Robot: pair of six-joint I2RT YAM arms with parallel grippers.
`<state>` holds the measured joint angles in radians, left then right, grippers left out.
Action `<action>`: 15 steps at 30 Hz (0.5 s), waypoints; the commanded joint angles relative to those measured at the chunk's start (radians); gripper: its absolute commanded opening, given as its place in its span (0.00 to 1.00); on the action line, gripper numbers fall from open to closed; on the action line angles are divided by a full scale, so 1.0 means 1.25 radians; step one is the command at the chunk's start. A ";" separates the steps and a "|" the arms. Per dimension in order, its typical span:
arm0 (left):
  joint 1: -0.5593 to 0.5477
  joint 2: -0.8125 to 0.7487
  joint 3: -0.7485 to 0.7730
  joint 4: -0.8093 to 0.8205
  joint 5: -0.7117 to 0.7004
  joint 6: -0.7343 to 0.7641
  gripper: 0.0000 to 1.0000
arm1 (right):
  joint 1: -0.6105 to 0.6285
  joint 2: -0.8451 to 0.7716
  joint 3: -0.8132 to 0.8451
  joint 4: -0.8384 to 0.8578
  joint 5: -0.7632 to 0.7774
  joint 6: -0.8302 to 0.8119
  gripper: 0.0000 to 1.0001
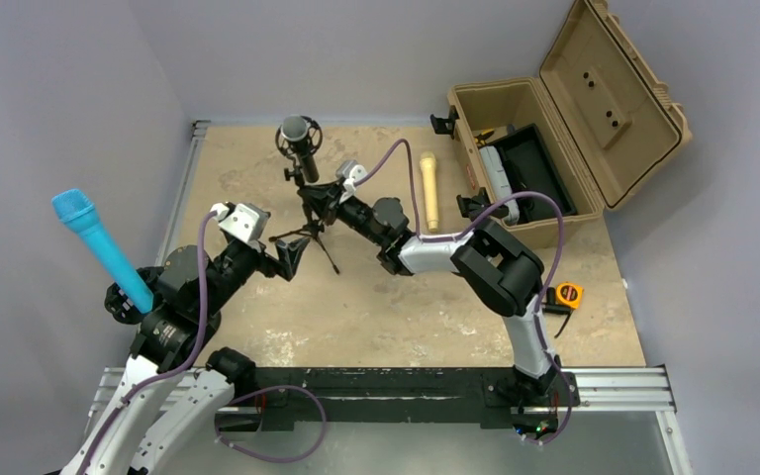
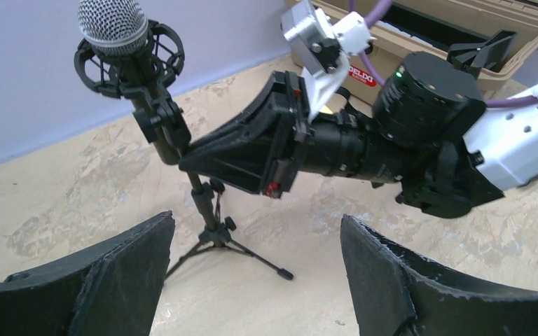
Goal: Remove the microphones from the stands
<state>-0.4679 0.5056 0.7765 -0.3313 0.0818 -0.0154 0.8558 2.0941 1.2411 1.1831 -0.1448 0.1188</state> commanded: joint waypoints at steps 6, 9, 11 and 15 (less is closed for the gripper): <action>-0.005 -0.012 0.023 0.020 -0.028 -0.012 0.86 | 0.105 -0.102 -0.160 0.060 0.058 0.149 0.00; -0.005 -0.011 0.024 0.018 -0.044 -0.017 0.86 | 0.133 -0.124 -0.194 0.055 0.066 0.177 0.00; -0.005 -0.011 0.027 0.014 -0.055 -0.020 0.86 | 0.150 -0.139 -0.215 0.054 0.071 0.197 0.00; -0.005 -0.022 0.027 0.010 -0.097 -0.022 0.85 | 0.158 -0.181 -0.245 0.022 0.082 0.223 0.10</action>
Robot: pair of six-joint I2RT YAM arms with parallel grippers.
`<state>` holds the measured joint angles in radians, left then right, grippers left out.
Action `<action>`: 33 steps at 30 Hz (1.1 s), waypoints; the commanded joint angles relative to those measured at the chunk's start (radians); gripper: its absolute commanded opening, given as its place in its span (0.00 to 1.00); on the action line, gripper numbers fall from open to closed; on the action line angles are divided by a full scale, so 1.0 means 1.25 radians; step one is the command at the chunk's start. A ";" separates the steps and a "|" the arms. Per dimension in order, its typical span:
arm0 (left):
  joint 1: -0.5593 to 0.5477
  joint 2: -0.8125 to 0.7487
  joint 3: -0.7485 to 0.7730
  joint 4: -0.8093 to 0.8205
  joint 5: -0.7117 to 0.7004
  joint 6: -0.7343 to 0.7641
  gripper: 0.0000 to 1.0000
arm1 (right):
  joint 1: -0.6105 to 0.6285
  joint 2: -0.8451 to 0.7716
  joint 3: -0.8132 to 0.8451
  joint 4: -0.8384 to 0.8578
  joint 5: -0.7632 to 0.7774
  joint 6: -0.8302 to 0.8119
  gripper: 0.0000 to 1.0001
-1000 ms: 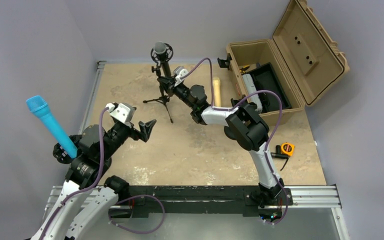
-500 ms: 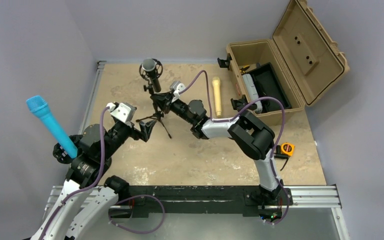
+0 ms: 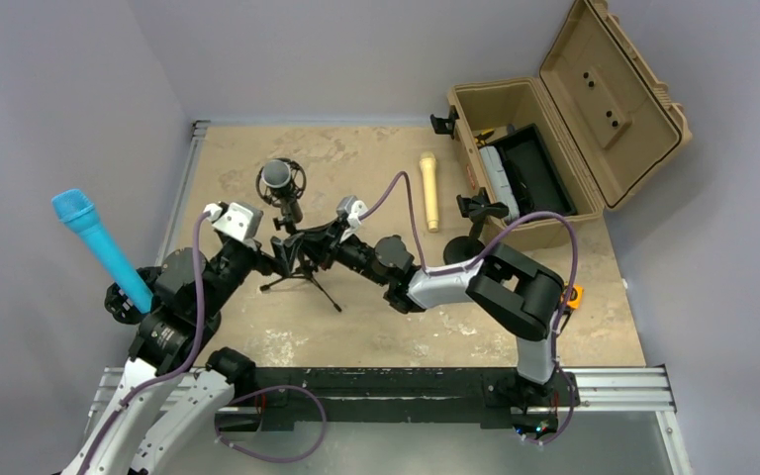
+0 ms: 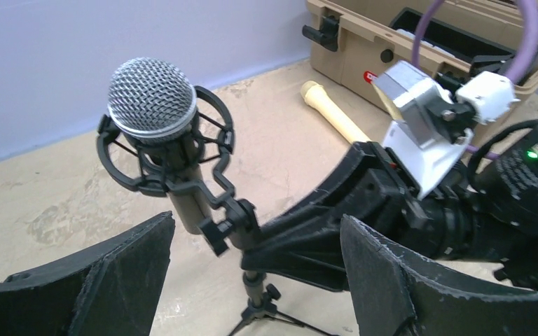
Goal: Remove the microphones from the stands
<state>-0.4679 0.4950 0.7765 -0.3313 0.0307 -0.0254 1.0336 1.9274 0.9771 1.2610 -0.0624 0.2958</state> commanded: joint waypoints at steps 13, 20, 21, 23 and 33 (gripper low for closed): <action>-0.003 -0.075 0.034 -0.018 -0.263 -0.039 0.85 | 0.016 -0.265 0.024 -0.348 0.241 0.052 0.62; -0.003 -0.103 0.025 -0.016 -0.299 -0.035 0.85 | 0.016 -0.226 0.219 -0.471 0.301 -0.022 0.73; -0.003 -0.102 0.028 -0.018 -0.293 -0.036 0.85 | 0.016 -0.207 0.255 -0.488 0.308 -0.029 0.75; -0.004 -0.100 0.037 -0.029 -0.279 -0.040 0.85 | 0.016 -0.176 0.314 -0.509 0.323 -0.046 0.77; -0.005 -0.109 0.034 -0.027 -0.257 -0.039 0.84 | 0.026 -0.058 0.502 -0.607 0.361 -0.119 0.79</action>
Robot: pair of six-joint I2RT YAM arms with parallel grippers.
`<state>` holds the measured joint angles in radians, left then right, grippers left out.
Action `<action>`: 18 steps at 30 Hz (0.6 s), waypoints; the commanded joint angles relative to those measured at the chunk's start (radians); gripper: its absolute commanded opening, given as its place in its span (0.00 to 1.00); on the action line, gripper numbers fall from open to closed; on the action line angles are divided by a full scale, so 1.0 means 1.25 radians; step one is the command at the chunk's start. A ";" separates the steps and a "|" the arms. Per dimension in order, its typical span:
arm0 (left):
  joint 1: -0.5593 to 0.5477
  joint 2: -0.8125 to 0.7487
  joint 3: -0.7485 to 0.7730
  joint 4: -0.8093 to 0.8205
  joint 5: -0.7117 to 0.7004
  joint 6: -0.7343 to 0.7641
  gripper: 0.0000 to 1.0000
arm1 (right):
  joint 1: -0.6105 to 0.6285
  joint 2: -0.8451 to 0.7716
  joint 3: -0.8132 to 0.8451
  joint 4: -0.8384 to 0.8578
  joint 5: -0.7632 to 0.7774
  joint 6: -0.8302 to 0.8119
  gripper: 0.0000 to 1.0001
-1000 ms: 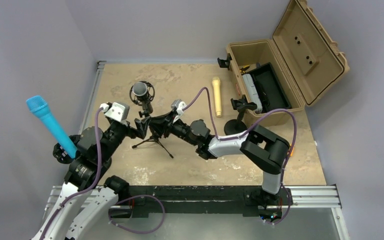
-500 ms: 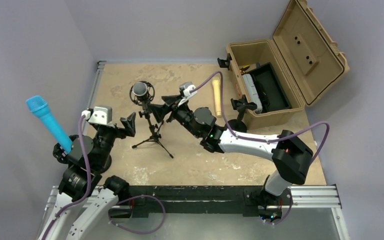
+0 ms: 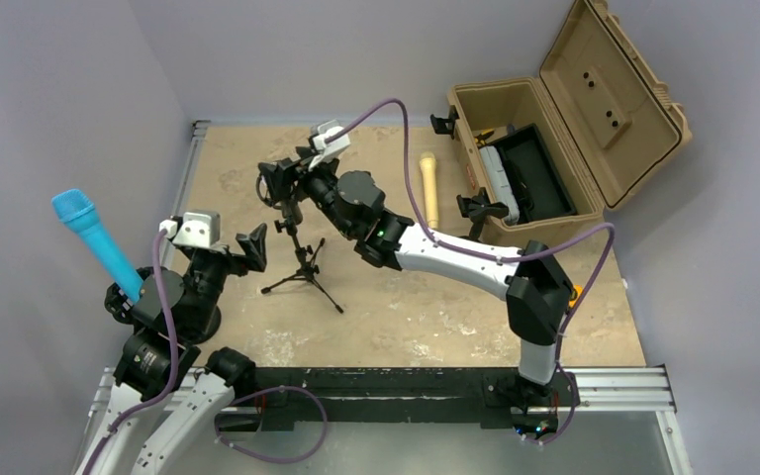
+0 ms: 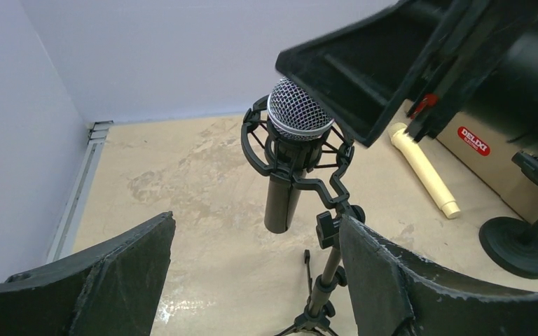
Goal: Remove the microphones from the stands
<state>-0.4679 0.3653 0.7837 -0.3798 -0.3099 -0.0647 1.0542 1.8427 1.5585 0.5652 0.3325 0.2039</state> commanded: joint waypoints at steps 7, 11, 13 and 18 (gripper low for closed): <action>-0.005 -0.011 0.029 0.008 0.006 -0.010 0.84 | 0.022 0.018 0.046 -0.080 0.093 -0.074 0.74; -0.005 -0.009 0.028 0.011 -0.005 -0.007 0.84 | 0.027 0.039 0.075 -0.107 0.086 -0.084 0.71; -0.005 -0.008 0.031 0.006 -0.001 -0.007 0.84 | 0.031 0.045 0.076 -0.102 0.090 -0.095 0.70; -0.005 -0.013 0.023 0.015 -0.006 -0.002 0.84 | 0.035 0.070 0.116 -0.119 0.084 -0.100 0.56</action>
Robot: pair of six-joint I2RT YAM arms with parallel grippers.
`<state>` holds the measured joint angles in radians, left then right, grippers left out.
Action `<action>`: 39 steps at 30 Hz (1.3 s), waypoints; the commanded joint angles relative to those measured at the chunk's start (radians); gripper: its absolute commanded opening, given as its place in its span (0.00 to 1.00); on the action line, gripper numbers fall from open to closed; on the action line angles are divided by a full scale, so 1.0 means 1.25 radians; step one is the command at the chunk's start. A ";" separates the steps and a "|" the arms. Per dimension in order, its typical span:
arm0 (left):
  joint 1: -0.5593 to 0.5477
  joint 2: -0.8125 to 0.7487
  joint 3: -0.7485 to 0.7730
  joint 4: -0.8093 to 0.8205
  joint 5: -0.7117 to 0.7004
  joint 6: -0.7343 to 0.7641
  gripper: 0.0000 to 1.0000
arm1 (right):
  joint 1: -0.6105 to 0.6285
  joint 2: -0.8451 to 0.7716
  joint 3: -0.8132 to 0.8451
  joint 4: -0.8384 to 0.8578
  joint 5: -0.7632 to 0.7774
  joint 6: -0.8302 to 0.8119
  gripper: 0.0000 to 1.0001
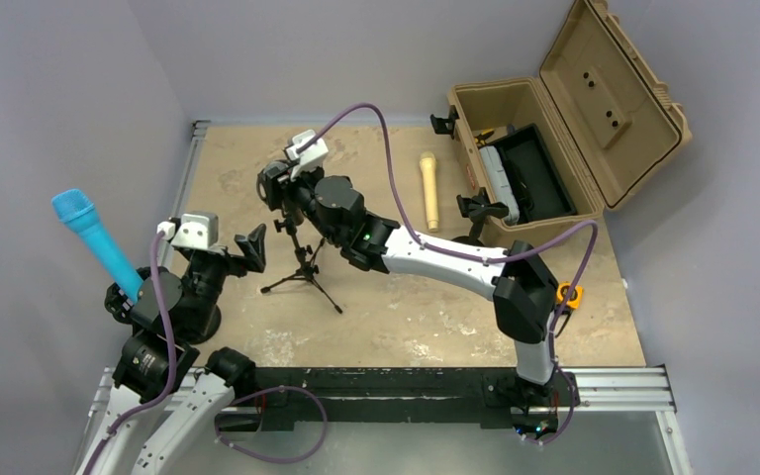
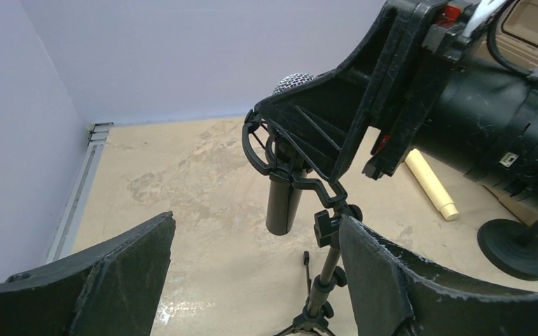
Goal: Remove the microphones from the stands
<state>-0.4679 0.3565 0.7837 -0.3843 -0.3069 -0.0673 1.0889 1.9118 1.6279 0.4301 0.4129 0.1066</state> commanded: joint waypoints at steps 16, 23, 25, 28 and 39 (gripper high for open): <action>-0.005 0.006 0.029 0.011 0.001 -0.002 0.84 | 0.012 -0.069 0.117 -0.011 -0.031 -0.028 0.08; -0.005 0.010 0.029 0.010 0.003 0.000 0.84 | 0.011 -0.190 0.121 0.065 -0.143 -0.026 0.03; -0.005 0.009 0.029 0.011 0.011 0.001 0.84 | 0.011 -0.220 0.112 0.091 -0.149 -0.026 0.01; -0.005 0.009 0.017 0.022 -0.006 0.007 0.84 | 0.011 -0.250 0.132 0.089 -0.108 -0.029 0.00; -0.005 0.023 0.025 0.018 0.010 0.005 0.84 | -0.001 -0.427 -0.031 0.166 0.175 -0.125 0.00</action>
<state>-0.4679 0.3679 0.7837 -0.3840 -0.3023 -0.0666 1.0985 1.3769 1.6184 0.6262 0.4278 0.0277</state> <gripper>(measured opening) 0.842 0.499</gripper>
